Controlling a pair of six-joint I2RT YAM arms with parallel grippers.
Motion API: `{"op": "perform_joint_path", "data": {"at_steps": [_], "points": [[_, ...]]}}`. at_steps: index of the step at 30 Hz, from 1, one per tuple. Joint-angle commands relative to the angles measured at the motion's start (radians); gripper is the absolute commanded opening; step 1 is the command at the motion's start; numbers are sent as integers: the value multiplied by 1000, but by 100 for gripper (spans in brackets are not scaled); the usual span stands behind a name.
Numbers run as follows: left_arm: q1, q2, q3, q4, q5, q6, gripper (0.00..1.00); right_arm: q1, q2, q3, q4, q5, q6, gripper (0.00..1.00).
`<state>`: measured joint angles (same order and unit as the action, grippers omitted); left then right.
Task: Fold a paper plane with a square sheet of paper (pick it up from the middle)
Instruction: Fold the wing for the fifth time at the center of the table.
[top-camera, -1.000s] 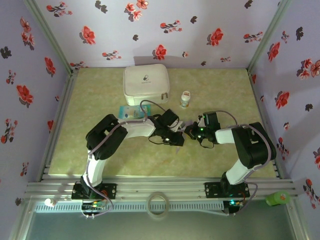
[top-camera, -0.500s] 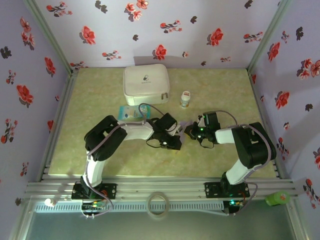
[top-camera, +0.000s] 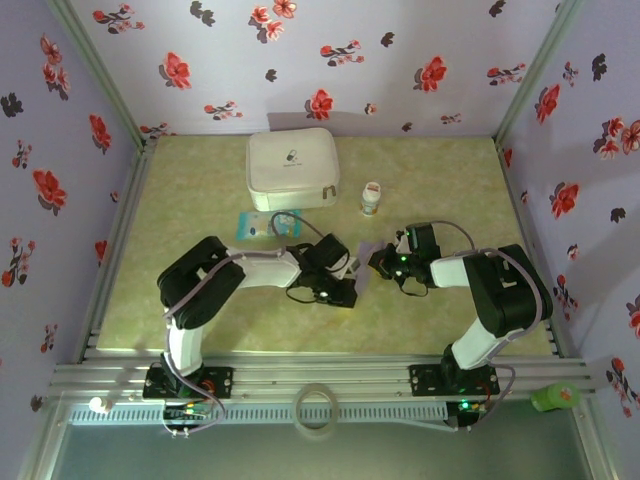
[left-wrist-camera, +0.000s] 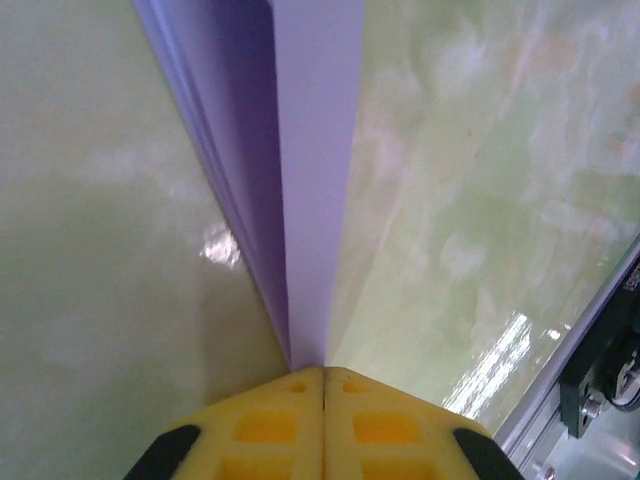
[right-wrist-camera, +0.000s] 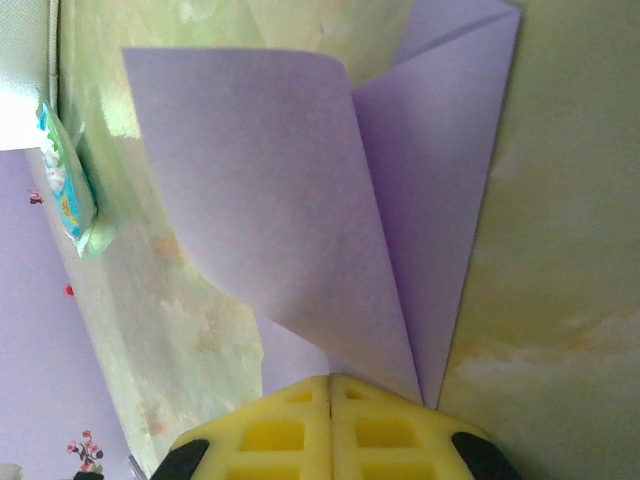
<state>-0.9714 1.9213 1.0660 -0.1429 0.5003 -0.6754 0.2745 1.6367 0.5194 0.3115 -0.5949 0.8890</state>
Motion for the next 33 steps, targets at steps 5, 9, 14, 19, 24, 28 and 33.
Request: {"op": "perform_joint_path", "data": {"at_steps": [5, 9, 14, 19, 24, 28, 33], "points": [[-24, -82, -67, -75, -15, -5, 6, -4, 37, -30, -152, 117, -38, 6], [-23, -149, -59, -46, -13, 3, 6, -6, 34, -29, -148, 115, -34, 6], [8, -166, -15, -3, -16, -6, 6, -5, 32, -31, -147, 115, -33, 6], [37, -71, 116, -2, -3, -10, 8, -5, 31, -30, -143, 113, -29, 7], [45, 28, 208, -30, -9, -7, 8, -5, 31, -29, -140, 109, -26, 7], [51, 82, 246, -32, -9, -13, 8, -5, 31, -27, -135, 103, -22, 7], [53, 117, 269, -48, -11, 1, 8, -5, 19, -28, -137, 104, -20, 8]]}}
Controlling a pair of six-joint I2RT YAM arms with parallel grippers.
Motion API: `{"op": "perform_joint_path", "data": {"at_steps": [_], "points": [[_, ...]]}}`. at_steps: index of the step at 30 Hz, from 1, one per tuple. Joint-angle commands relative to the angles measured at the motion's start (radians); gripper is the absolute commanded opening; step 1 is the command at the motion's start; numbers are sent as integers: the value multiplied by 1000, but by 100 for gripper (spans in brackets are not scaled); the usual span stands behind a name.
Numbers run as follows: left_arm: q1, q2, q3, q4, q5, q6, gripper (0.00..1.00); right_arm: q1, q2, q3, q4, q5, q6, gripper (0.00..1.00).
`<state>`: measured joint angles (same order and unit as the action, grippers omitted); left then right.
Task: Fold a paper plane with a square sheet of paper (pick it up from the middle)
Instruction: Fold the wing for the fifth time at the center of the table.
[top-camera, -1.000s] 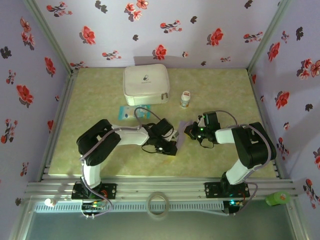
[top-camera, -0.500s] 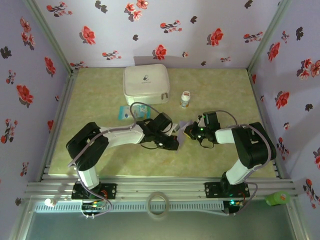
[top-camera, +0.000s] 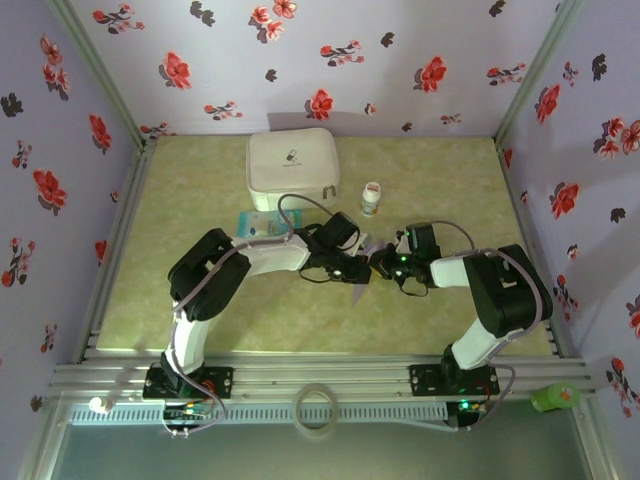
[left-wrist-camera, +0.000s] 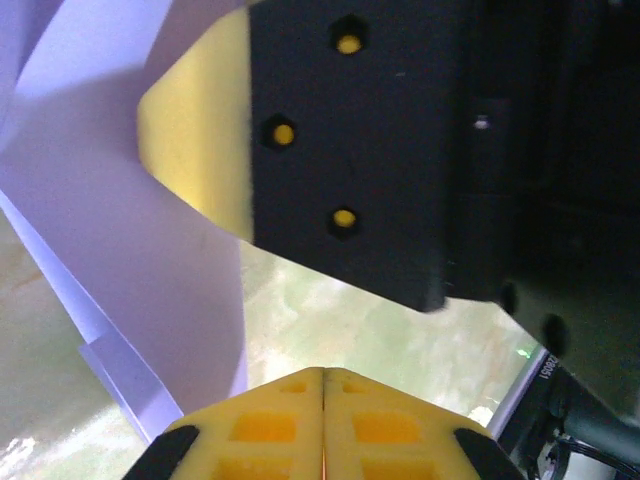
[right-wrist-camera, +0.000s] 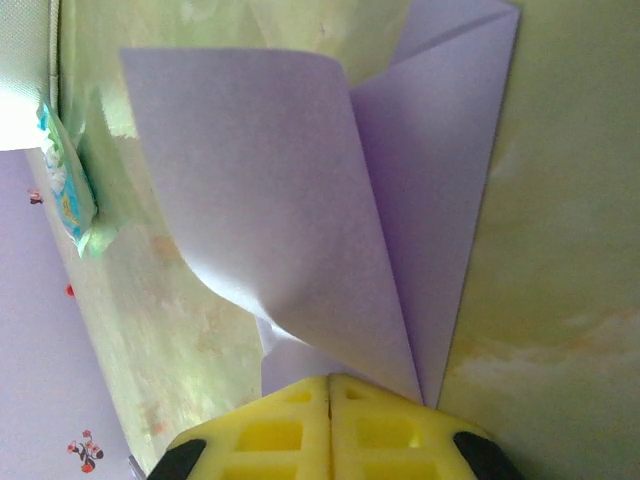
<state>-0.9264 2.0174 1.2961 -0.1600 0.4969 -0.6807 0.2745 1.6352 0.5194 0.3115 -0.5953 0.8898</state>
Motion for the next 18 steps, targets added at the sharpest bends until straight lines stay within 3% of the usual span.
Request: {"op": "perform_joint_path", "data": {"at_steps": [1, 18], "points": [[8, 29, 44, -41, -17, 13, 8, -6, 20, -28, -138, 102, -22, 8], [8, 67, 28, -98, -79, 65, 8, -6, -98, 17, -183, 80, -30, 17]]}}
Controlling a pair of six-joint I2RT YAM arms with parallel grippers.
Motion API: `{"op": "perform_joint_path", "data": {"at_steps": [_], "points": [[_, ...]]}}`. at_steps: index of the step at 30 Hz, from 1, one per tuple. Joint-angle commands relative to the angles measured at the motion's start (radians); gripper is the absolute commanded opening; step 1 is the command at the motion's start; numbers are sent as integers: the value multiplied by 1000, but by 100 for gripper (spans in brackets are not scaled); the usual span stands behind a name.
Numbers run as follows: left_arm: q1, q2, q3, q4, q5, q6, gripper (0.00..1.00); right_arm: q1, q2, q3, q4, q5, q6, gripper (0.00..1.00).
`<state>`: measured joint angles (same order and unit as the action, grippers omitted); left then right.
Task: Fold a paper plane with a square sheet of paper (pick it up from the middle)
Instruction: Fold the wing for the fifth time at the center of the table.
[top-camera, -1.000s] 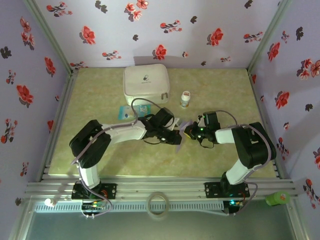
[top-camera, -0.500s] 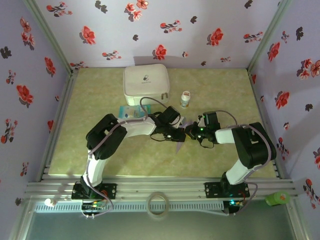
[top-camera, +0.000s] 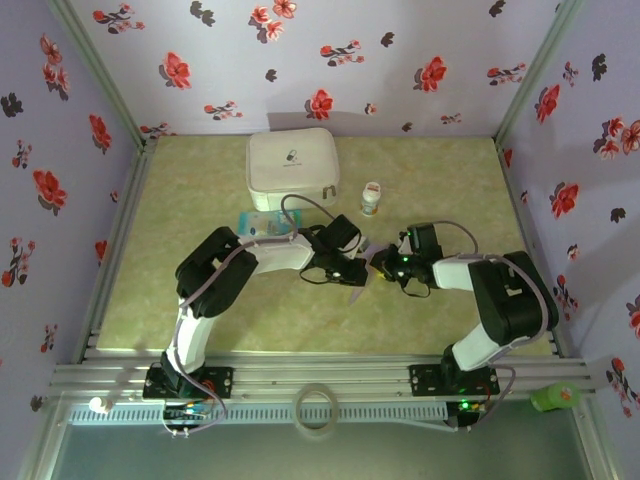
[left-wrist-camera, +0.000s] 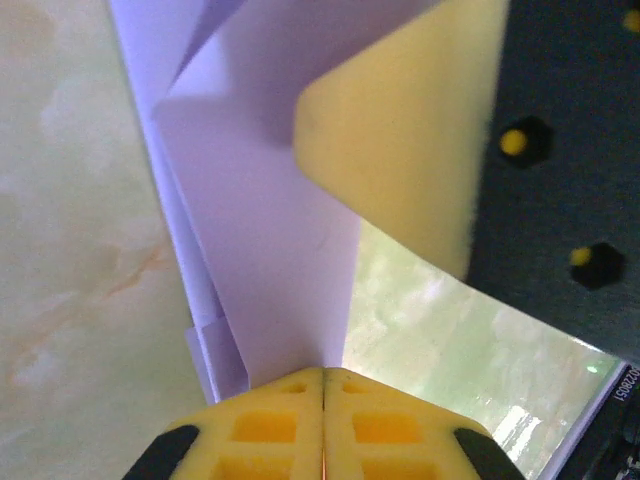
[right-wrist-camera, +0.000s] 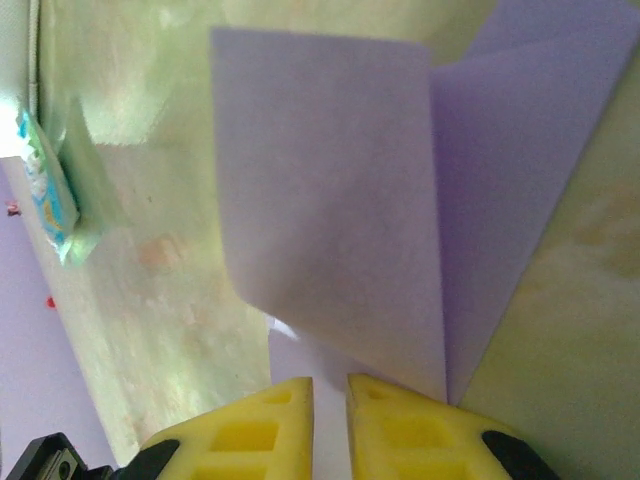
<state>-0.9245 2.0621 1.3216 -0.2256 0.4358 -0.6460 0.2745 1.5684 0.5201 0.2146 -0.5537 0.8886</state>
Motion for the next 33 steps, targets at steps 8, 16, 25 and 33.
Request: {"op": "perform_joint_path", "data": {"at_steps": [8, 16, 25, 33], "points": [[6, 35, -6, -38, -19, 40, 8, -5, -116, 13, -121, 47, -33, 23], [5, 40, -38, -29, -19, 40, 7, -5, -214, -10, -146, 72, -27, 14], [5, 39, -60, -25, -21, 42, 7, 31, -160, -5, -99, 67, 2, 7], [5, 38, -57, -21, -21, 35, 6, 64, -50, 28, -75, 96, 0, 5]]}}
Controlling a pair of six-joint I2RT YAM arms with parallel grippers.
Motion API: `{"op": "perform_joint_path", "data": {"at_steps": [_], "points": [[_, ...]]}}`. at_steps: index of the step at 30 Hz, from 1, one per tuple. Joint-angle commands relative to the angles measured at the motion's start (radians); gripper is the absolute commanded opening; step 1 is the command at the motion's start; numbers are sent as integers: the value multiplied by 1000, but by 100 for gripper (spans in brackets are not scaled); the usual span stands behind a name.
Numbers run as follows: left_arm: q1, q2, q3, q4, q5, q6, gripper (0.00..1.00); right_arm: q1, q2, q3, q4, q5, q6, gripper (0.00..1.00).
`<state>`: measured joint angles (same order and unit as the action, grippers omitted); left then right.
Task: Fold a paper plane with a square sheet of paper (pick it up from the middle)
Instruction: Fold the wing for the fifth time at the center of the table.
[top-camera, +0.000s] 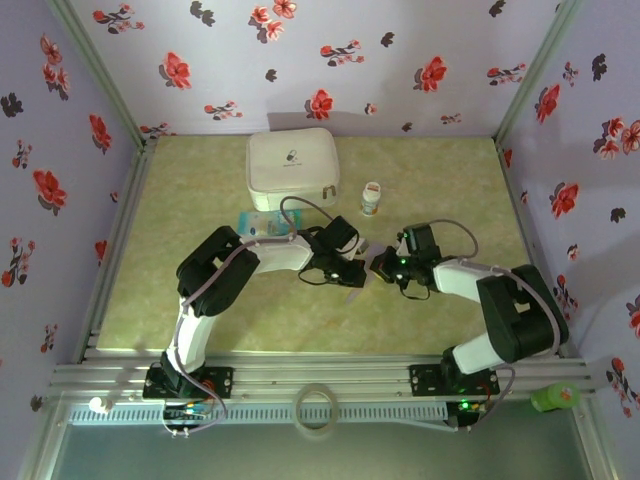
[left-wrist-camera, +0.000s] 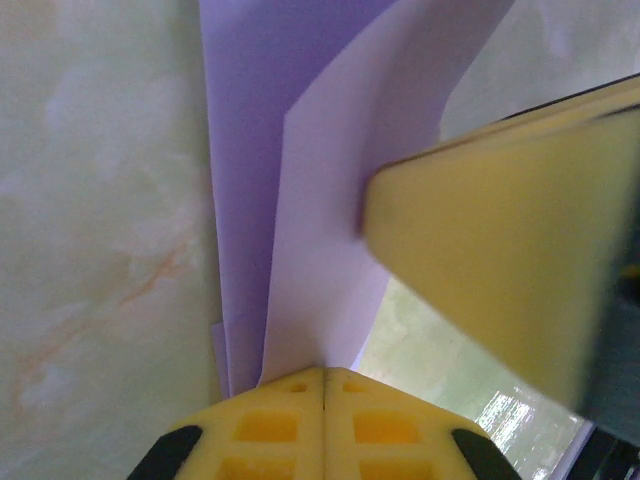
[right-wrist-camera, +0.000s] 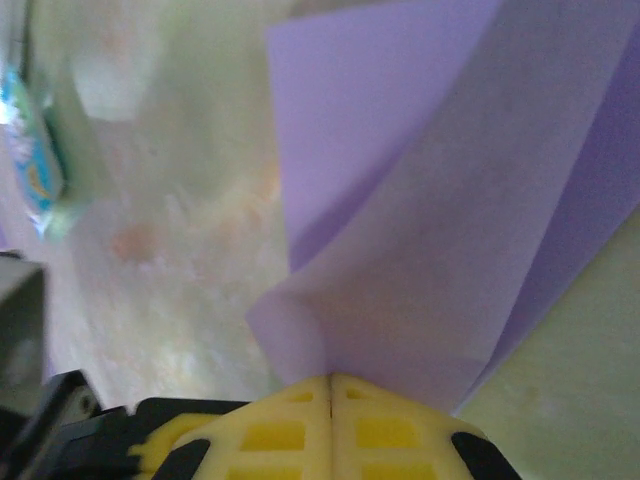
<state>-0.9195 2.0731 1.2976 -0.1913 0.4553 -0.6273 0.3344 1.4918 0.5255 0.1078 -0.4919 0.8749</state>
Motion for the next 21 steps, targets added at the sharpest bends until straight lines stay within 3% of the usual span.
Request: {"op": "perform_joint_path", "data": {"at_steps": [1, 5, 21], "points": [[0, 27, -34, -55, -40, 17, 6, 0, 41, 22, 27, 59, 9, 5], [0, 30, -38, -57, -40, 16, 6, -47, 99, 18, 32, 86, 7, 5], [-2, 32, -85, -52, -40, 17, 4, -157, 70, 39, -11, 121, 6, 8]]}}
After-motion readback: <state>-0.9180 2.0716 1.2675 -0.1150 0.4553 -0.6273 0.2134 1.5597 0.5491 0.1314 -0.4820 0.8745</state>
